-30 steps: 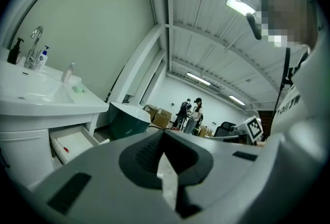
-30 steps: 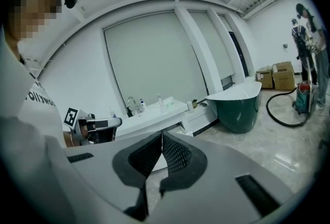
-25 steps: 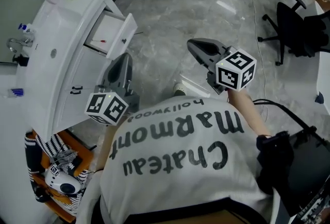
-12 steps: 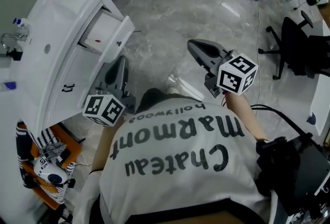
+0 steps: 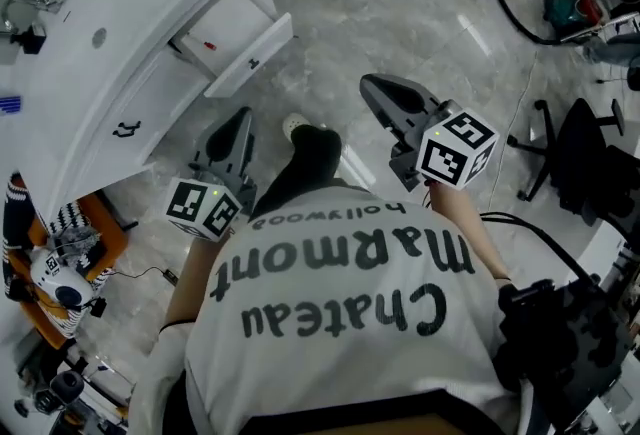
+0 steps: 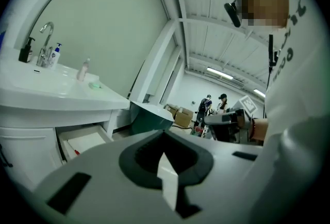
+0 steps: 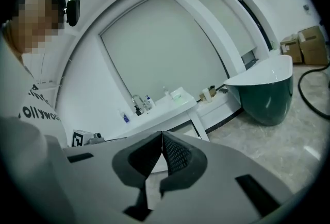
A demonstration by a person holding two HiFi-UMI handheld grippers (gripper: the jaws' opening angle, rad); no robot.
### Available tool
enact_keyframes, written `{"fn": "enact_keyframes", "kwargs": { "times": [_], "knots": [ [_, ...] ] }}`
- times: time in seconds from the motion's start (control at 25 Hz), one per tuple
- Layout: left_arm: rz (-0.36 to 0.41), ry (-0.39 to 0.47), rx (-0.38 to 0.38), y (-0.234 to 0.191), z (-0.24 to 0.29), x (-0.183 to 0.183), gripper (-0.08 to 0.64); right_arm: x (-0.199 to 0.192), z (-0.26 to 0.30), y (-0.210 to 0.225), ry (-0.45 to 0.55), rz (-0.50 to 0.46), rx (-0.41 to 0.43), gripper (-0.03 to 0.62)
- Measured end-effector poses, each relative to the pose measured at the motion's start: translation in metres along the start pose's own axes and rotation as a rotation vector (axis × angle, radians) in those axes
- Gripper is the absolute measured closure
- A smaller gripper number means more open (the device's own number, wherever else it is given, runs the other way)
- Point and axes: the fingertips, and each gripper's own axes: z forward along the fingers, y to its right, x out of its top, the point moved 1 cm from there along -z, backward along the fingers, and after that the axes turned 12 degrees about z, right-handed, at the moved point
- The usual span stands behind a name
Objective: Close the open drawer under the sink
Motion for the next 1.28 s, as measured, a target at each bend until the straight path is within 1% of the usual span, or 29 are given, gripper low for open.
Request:
{"fn": "enact_keyframes", "kwargs": {
  "times": [0.12,0.2,0.28,0.4,0.48,0.56,0.72,0.84,0.96,1.08,1.2,1.28],
  "knots": [
    [0.041,-0.037,-0.005,-0.014,0.025,-0.001,0.552,0.014,0.025,0.011,-0.052,0.015,0.022,0.580],
    [0.049,-0.053,-0.003,-0.025,0.041,0.001,0.552,0.024,0.044,0.017,-0.086,0.013,0.037,0.580],
    [0.014,-0.072,0.002,-0.041,0.058,0.000,0.552,0.038,0.067,0.026,-0.117,0.005,0.044,0.580],
    [-0.084,-0.107,0.025,-0.070,0.082,-0.006,0.552,0.059,0.099,0.038,-0.150,0.001,0.058,0.580],
    [-0.131,-0.118,0.046,-0.079,0.085,-0.012,0.552,0.062,0.106,0.042,-0.159,-0.008,0.055,0.580],
    [-0.140,-0.125,0.059,-0.082,0.082,-0.016,0.552,0.062,0.106,0.042,-0.160,-0.020,0.046,0.580],
    [-0.109,-0.130,0.099,-0.085,0.076,-0.021,0.552,0.064,0.107,0.042,-0.155,-0.015,0.044,0.580],
    [-0.120,-0.140,0.159,-0.094,0.088,-0.030,0.552,0.067,0.120,0.063,-0.191,0.001,0.047,0.580],
    [-0.173,-0.143,0.219,-0.099,0.099,-0.044,0.552,0.062,0.135,0.086,-0.271,0.003,0.058,0.580],
    [-0.228,-0.134,0.282,-0.094,0.099,-0.057,0.552,0.050,0.141,0.102,-0.361,-0.016,0.089,0.580],
    [-0.282,-0.141,0.409,-0.079,0.096,-0.073,0.552,0.037,0.150,0.117,-0.484,-0.009,0.159,0.580],
    [-0.305,-0.124,0.492,-0.078,0.095,-0.083,0.552,0.029,0.161,0.123,-0.539,-0.007,0.210,0.580]
  ]
}}
